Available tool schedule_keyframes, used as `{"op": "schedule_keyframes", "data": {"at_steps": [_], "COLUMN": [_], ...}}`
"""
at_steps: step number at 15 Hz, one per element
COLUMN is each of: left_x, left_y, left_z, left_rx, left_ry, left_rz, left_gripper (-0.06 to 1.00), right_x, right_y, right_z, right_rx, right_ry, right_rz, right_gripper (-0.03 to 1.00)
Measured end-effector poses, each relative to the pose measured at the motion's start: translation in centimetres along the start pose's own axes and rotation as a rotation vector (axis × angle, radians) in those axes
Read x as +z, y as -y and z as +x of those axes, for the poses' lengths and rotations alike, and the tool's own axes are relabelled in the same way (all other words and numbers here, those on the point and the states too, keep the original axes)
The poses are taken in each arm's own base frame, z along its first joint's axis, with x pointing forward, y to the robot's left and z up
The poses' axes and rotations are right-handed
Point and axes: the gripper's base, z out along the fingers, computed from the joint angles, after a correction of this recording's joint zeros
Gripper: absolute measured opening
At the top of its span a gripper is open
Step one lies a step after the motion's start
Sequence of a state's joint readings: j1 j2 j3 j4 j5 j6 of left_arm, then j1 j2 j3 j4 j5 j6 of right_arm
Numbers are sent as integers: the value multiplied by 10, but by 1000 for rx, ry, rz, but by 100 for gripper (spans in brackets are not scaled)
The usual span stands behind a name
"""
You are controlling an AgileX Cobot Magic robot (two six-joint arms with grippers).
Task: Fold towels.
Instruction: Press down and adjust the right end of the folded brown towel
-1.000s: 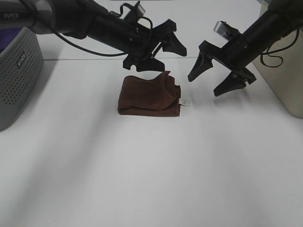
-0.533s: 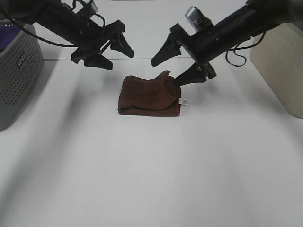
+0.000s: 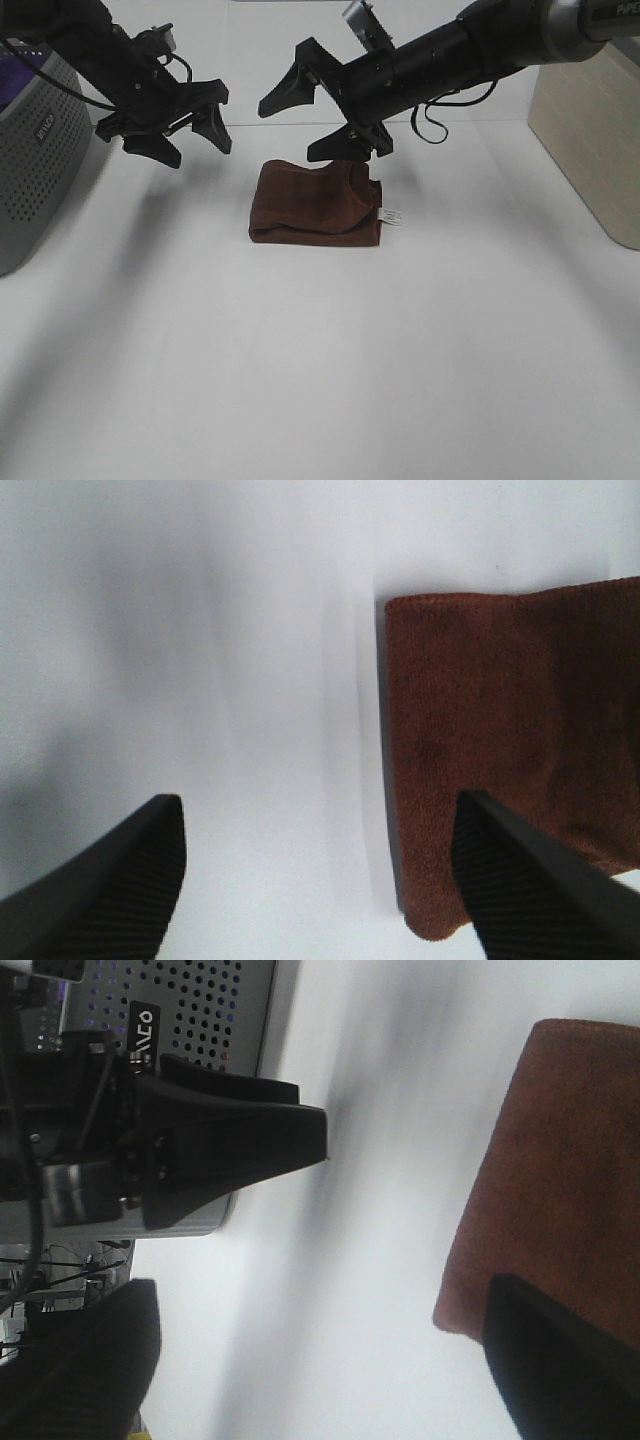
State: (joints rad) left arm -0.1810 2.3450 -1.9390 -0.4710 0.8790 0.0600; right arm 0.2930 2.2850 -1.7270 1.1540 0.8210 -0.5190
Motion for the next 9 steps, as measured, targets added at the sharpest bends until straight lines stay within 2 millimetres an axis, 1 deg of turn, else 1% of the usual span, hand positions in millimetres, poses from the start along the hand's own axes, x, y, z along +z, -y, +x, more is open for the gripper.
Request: {"op": "schedule_keyframes", "data": {"at_steps": [2,3,4,8,9], "left_x": [0,0,0,0,0], "left_y": [0,0,0,0,0], "left_z": [0,0,0,1,1], "left_rx": [1,-1,-2,-2,-2], "left_ry": [-1,-3,-5,-15,-16], "left_rz": [-1,-1,0,-1,-1], "left_gripper": [71,71,71,71,71], "right_x": [16,18,17,-10,-12], "right_y": [19,26,33,59,63], "right_z": [2,3,2,-8,-7], "right_rx": [28,38,58,95,86], "right_ry": [-29,-37,-38,-19,-34], "right_rz": [6,17,28,84,119], "right_gripper": [83,83,83,83,83]}}
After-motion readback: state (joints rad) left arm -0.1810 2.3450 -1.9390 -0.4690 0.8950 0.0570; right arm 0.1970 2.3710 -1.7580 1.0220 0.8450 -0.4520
